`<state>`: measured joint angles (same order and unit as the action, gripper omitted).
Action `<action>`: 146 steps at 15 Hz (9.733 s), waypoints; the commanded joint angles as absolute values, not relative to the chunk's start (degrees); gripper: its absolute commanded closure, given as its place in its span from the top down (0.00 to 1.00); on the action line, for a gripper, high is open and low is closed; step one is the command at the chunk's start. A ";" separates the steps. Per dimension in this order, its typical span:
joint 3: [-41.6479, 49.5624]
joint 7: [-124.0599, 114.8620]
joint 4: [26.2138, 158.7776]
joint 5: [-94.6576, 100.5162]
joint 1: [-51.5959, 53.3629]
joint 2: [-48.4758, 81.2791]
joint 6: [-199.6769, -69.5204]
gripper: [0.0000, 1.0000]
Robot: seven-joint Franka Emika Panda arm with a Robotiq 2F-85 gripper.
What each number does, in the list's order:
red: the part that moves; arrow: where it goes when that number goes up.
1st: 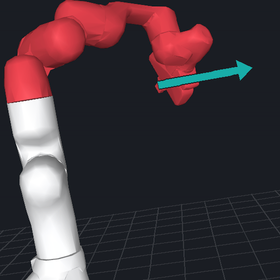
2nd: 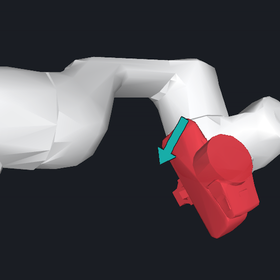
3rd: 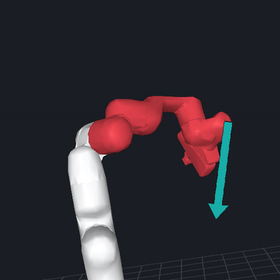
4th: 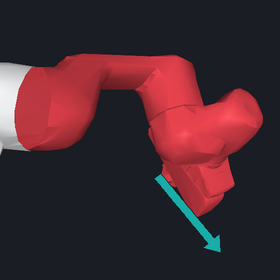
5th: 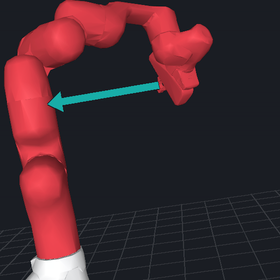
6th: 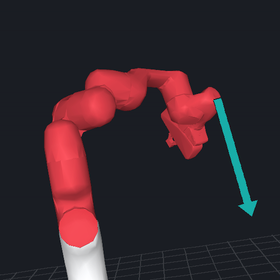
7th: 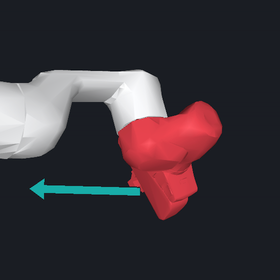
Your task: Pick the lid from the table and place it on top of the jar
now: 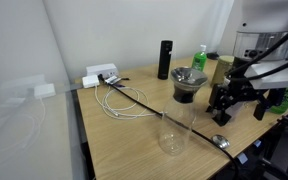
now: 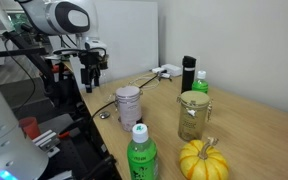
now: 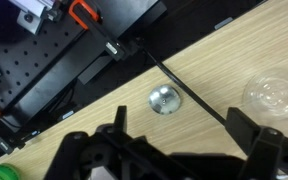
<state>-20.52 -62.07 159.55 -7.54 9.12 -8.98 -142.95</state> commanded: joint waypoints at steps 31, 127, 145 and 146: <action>-12.64 -75.38 159.21 -8.72 12.82 7.34 -159.14 1.00; -10.52 -73.61 159.15 -17.22 14.63 13.19 -170.50 0.02; -7.23 -79.63 154.41 1.38 9.11 -6.00 -151.76 0.02; -7.60 -79.43 153.46 1.54 8.93 -6.49 -150.25 0.02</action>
<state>-5.66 -78.74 155.34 -0.17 10.80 -4.89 -155.07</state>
